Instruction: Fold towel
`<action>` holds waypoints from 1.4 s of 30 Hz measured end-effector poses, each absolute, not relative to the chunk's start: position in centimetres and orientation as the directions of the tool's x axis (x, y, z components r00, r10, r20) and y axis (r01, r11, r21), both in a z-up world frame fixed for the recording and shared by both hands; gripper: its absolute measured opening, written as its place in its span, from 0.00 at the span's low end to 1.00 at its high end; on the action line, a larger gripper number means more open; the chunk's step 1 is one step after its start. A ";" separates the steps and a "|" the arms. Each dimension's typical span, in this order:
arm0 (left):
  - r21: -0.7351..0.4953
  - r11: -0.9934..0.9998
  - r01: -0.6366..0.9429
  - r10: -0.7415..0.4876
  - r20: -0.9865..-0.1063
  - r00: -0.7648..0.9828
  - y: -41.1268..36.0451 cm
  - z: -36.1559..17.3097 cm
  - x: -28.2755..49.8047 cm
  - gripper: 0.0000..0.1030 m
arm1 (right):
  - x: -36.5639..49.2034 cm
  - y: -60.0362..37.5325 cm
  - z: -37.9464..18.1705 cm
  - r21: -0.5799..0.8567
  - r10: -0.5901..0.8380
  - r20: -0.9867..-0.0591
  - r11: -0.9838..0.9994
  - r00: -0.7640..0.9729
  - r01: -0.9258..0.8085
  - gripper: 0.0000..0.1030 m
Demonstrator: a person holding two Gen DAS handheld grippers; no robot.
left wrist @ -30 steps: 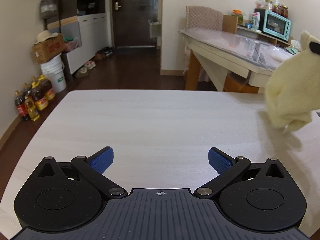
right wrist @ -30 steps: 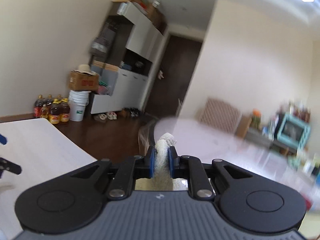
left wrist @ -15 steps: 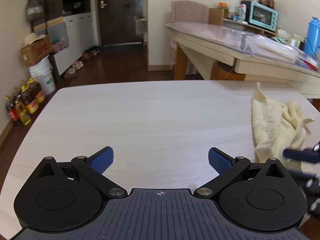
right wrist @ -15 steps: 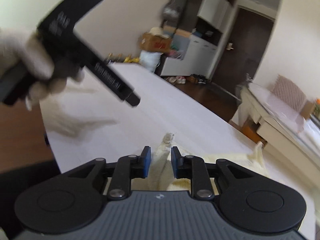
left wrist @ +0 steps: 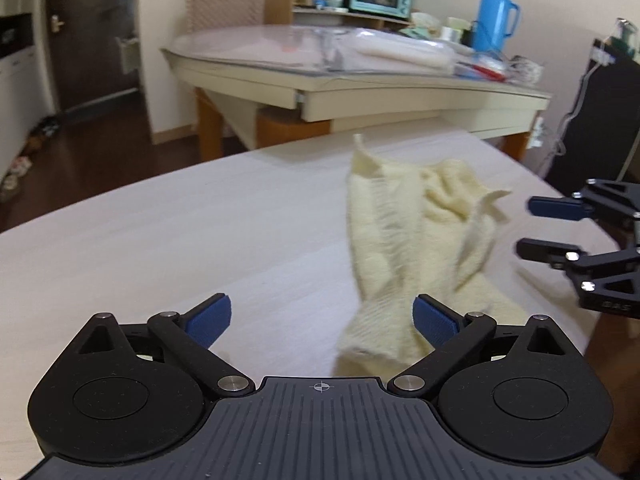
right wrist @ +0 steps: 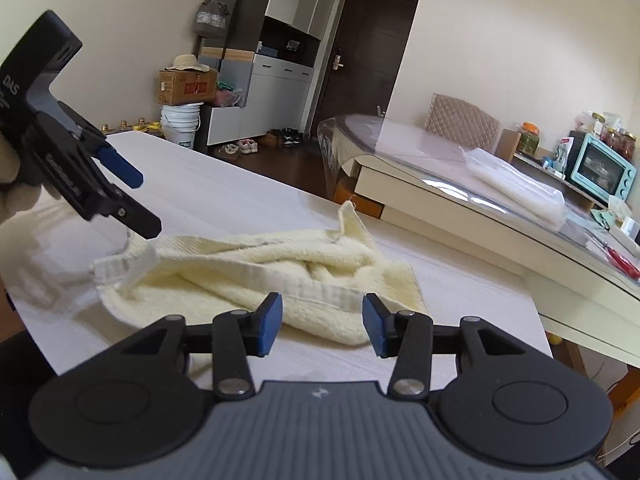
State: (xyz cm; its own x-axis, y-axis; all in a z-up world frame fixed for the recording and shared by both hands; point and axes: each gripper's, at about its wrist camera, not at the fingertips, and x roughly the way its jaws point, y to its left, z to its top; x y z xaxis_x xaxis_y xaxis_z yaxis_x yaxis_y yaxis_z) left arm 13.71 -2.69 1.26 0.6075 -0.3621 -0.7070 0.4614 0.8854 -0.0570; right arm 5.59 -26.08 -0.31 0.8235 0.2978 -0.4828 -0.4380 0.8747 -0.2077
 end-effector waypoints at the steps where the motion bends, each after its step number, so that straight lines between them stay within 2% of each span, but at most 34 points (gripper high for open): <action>1: -0.062 0.878 0.474 -0.372 -0.712 0.596 -2.9 1.1 13.8 0.77 | 5.2 -26.7 -0.5 -0.202 0.301 -0.484 0.875 0.822 -0.440 0.50; 2: -0.066 0.871 0.486 -0.381 -0.717 0.584 -3.1 1.0 13.9 0.58 | 4.8 -27.3 -0.7 -0.197 0.304 -0.485 0.876 0.820 -0.441 0.50; 3: -0.071 0.864 0.499 -0.390 -0.721 0.573 -3.3 0.9 13.9 0.52 | 4.8 -27.3 -0.8 -0.191 0.307 -0.484 0.877 0.819 -0.442 0.50; 5: -0.081 0.848 0.523 -0.408 -0.730 0.548 -3.7 0.7 14.1 0.50 | 5.2 -28.0 -0.8 -0.175 0.311 -0.480 0.882 0.820 -0.437 0.51; 7: -0.091 0.832 0.547 -0.425 -0.738 0.524 -4.1 0.4 14.3 0.34 | 5.2 -28.2 -0.7 -0.170 0.304 -0.472 0.890 0.827 -0.424 0.55; 8: -0.097 0.824 0.558 -0.433 -0.742 0.511 -4.3 0.3 14.3 0.21 | 5.3 -28.4 -0.6 -0.170 0.300 -0.470 0.892 0.830 -0.419 0.57; 9: -0.090 0.822 0.562 -0.432 -0.742 0.513 -4.4 0.2 14.1 0.12 | 6.0 -28.8 -0.6 -0.175 0.290 -0.467 0.896 0.835 -0.409 0.59; 11: -0.070 0.823 0.563 -0.423 -0.736 0.528 -4.7 0.2 13.5 0.07 | 6.8 -29.0 -0.6 -0.204 0.260 -0.479 0.896 0.839 -0.394 0.63; 14: -0.042 0.836 0.547 -0.400 -0.730 0.555 -3.7 0.6 12.7 0.06 | 8.3 -29.0 -0.8 -0.242 0.231 -0.500 0.888 0.835 -0.391 0.65; 17: -0.035 0.868 0.495 -0.360 -0.729 0.581 -1.6 1.0 12.2 0.06 | 9.5 -28.1 -1.3 -0.353 0.226 -0.540 0.814 0.811 -0.462 0.65; 20: -0.024 0.893 0.450 -0.321 -0.734 0.599 -0.2 1.0 12.1 0.06 | 10.2 -26.9 -2.0 -0.449 0.227 -0.569 0.720 0.790 -0.530 0.60; 22: -0.016 0.908 0.420 -0.295 -0.737 0.609 0.8 1.0 12.0 0.06 | 10.7 -26.7 -1.9 -0.453 0.237 -0.591 0.694 0.771 -0.560 0.55; 25: -0.004 0.924 0.382 -0.259 -0.741 0.619 2.0 1.0 11.9 0.06 | 11.6 -26.8 -1.5 -0.394 0.271 -0.641 0.687 0.719 -0.610 0.40; 27: 0.005 0.927 0.376 -0.247 -0.746 0.618 2.2 1.0 11.7 0.06 | 11.4 -27.3 -1.4 -0.353 0.287 -0.664 0.694 0.691 -0.627 0.12; 28: 0.010 0.928 0.373 -0.240 -0.749 0.618 2.2 0.9 11.6 0.06 | 11.1 -27.5 -1.4 -0.352 0.280 -0.671 0.694 0.686 -0.628 0.06; 35: 0.056 0.933 0.356 -0.188 -0.768 0.612 2.9 1.3 10.4 0.06 | 8.9 -30.7 -1.9 -0.399 0.162 -0.676 0.740 0.719 -0.541 0.06; 37: 0.062 0.932 0.357 -0.184 -0.768 0.613 2.9 1.4 10.1 0.06 | 8.5 -31.7 -0.9 -0.317 0.215 -0.659 0.790 0.721 -0.525 0.08; 39: 0.066 0.931 0.359 -0.181 -0.770 0.612 2.7 1.5 9.9 0.06 | 8.1 -31.7 0.2 -0.219 0.295 -0.631 0.819 0.718 -0.530 0.18; 42: 0.074 0.936 0.343 -0.162 -0.774 0.612 2.7 1.3 8.9 0.06 | 8.4 -29.3 0.7 -0.163 0.370 -0.606 0.808 0.704 -0.566 0.18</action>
